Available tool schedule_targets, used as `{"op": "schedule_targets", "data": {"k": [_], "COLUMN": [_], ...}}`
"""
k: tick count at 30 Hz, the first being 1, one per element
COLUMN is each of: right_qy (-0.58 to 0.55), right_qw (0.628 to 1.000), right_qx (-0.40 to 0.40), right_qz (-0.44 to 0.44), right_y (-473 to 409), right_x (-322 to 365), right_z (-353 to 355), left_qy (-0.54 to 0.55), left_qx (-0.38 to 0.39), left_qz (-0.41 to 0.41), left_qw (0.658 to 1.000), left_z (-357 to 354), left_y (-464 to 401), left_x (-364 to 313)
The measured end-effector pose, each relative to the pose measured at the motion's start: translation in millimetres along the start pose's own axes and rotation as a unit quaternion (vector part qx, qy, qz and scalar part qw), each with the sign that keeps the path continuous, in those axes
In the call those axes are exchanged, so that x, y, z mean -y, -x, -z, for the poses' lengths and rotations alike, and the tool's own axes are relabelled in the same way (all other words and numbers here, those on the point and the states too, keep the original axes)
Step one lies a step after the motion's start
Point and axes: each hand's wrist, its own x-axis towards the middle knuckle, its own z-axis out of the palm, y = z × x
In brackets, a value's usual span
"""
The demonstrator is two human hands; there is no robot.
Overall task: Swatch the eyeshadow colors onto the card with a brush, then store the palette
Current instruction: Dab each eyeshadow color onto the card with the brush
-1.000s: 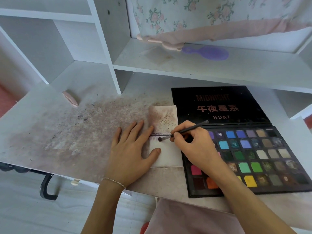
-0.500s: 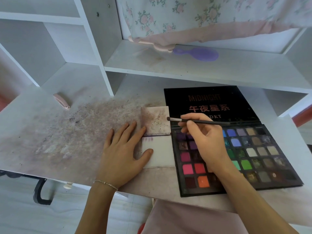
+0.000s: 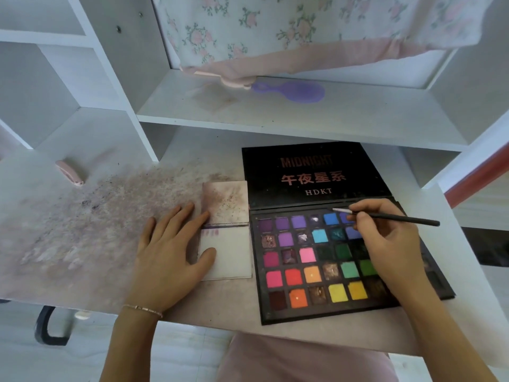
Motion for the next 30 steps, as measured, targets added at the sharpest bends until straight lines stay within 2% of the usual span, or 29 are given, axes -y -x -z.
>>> {"op": "schedule_targets", "data": {"k": [18,25,30], "right_qy": [0.087,0.054,0.073], "right_qw": [0.996,0.998,0.997], "right_qx": [0.021,0.012,0.012], "right_qz": [0.005,-0.001,-0.007], "right_y": [-2.9,-2.3,-1.7], "right_x": [-11.4,-11.9,-10.8], "right_z": [-1.5,-0.2,-2.2], "left_qy": [-0.019,-0.019,-0.019], "left_qx": [0.020,0.019,0.023], "left_qz": [0.011,0.013,0.010], "left_qw": [1.000,1.000,1.000], "left_z": [4.8,4.2,4.7], "left_y": [-1.4,-0.7,-0.8], "left_x": [-5.0,-5.0,-4.6]}}
